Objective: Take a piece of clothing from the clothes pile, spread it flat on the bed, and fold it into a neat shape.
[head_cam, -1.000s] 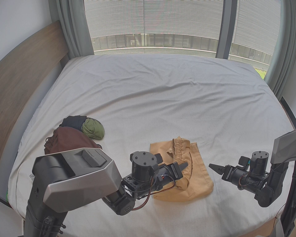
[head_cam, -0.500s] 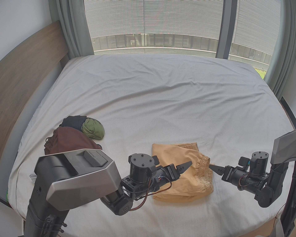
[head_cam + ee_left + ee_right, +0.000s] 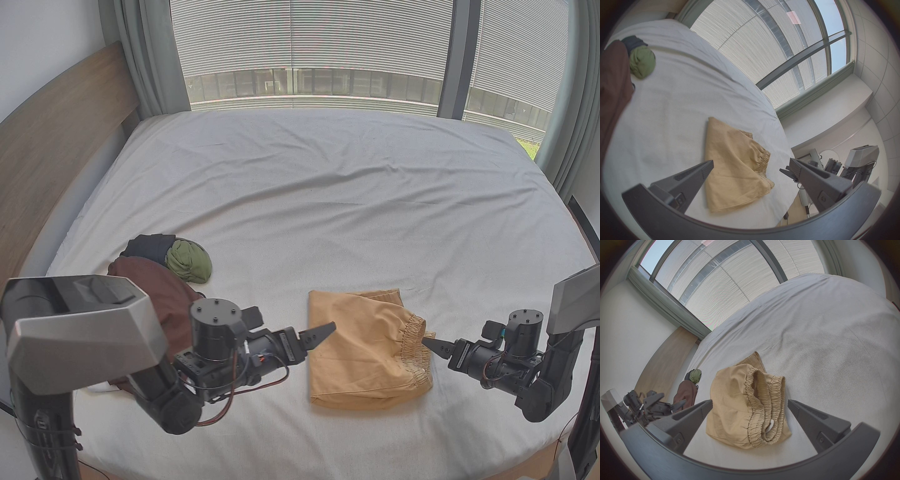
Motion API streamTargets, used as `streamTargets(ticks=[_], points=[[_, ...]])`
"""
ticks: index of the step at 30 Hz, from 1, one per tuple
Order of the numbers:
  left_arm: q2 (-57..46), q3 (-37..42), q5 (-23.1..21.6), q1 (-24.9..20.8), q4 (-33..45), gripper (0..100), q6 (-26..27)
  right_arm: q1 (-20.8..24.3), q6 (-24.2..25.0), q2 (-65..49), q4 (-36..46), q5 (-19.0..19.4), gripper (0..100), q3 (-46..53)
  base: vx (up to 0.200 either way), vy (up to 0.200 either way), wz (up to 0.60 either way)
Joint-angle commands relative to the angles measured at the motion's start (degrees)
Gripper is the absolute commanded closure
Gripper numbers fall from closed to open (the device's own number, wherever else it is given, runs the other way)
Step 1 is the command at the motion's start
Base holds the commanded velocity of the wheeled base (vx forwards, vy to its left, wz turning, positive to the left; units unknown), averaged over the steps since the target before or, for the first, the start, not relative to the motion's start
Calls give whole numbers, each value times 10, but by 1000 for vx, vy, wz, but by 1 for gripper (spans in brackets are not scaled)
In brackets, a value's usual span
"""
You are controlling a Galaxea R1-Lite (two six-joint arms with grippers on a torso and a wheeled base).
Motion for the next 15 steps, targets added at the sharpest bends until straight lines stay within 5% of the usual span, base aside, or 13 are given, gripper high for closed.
streamTargets(ticks=[1,8,15], points=[[-119,103,-15,54,-25,0,19,1,1,22,0,0,0,1,0,0,0],[-196,236,-55,114,-45,0,98,6,1,52,-1,-1,0,-4,0,0,0],[-202,313,-122,180,-144,0,114,7,5,75,0,-1,0,-8,0,0,0]])
